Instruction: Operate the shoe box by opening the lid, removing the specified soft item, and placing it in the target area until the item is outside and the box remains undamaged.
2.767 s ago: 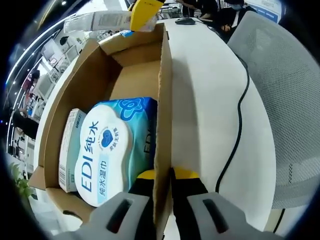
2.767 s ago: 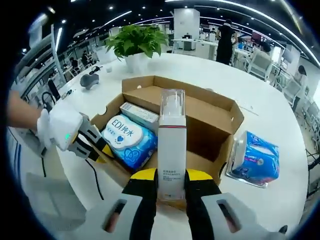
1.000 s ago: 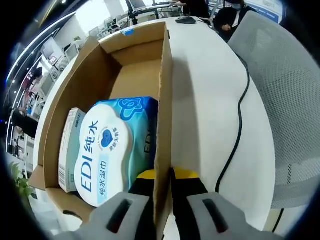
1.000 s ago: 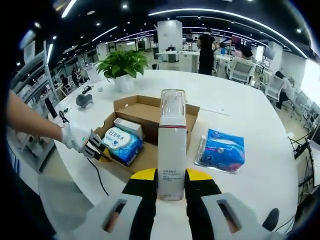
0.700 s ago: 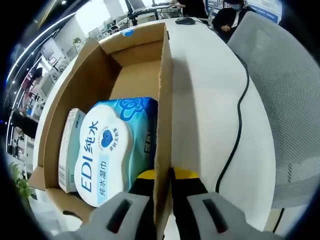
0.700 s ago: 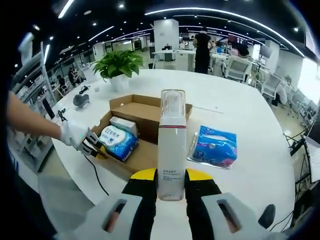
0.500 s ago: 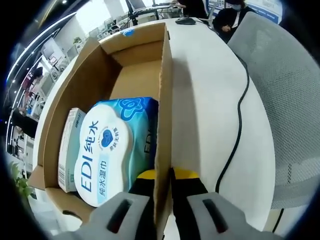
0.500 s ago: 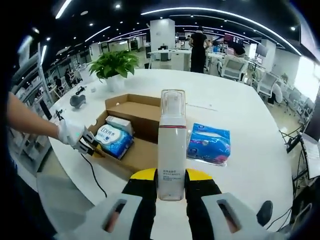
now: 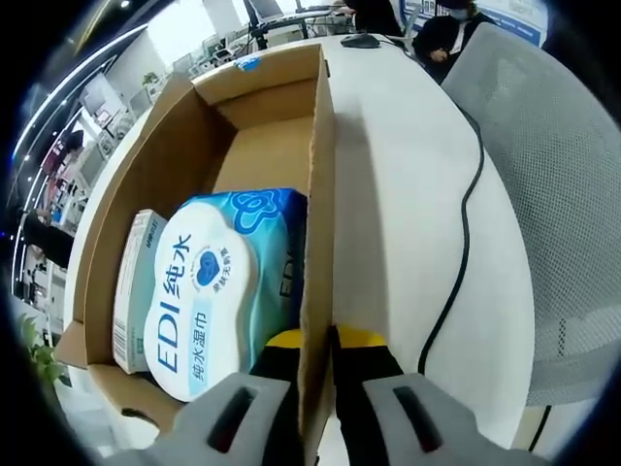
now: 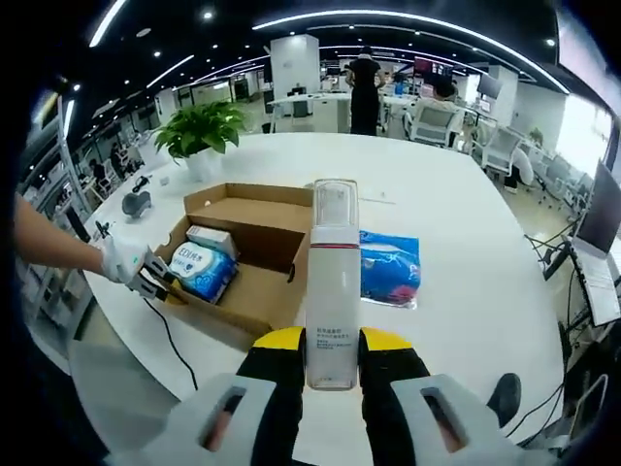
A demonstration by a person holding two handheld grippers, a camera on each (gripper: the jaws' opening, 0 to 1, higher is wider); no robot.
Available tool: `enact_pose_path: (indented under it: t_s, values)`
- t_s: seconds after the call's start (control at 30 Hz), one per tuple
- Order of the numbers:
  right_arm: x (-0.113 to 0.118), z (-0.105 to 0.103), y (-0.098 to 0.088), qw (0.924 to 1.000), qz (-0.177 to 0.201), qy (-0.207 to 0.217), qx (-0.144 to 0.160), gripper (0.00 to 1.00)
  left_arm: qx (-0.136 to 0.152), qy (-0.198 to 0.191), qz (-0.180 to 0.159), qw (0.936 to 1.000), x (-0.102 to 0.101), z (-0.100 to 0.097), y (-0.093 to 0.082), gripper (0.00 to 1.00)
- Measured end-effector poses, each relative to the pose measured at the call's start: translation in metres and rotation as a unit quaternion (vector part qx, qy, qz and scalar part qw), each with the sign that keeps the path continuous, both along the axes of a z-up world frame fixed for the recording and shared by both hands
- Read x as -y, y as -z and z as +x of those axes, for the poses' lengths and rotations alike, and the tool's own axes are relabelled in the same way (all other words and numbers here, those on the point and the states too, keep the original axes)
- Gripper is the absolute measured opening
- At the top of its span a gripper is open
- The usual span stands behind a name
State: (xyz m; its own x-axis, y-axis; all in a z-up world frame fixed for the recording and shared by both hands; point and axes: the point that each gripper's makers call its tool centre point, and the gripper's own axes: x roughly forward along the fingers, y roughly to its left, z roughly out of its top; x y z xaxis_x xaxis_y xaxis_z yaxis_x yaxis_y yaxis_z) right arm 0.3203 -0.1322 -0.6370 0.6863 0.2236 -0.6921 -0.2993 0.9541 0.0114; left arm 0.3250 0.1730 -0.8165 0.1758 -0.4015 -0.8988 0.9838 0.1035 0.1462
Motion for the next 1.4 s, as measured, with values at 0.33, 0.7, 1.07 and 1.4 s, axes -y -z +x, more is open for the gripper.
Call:
enact_pose_path:
  t_s: [0.33, 0.7, 1.07, 1.4]
  values:
    - [0.025, -0.004, 0.003, 0.9995, -0.004, 0.030, 0.001, 0.17, -0.001, -0.002, 0.001, 1.0000, -0.001, -0.001, -0.001, 0.03]
    - [0.045, -0.010, 0.009, 0.9972, 0.025, 0.071, -0.004, 0.17, -0.001, -0.003, 0.001, 1.0000, -0.002, 0.000, -0.001, 0.03]
    - [0.068, -0.007, 0.028, 0.9927, 0.046, 0.111, -0.010, 0.18, -0.002, -0.003, 0.001, 1.0000, -0.003, 0.000, -0.001, 0.03]
    - [0.076, -0.024, 0.080, 0.9905, 0.030, 0.121, -0.058, 0.17, -0.002, -0.005, 0.002, 1.0000, -0.003, 0.000, -0.001, 0.03]
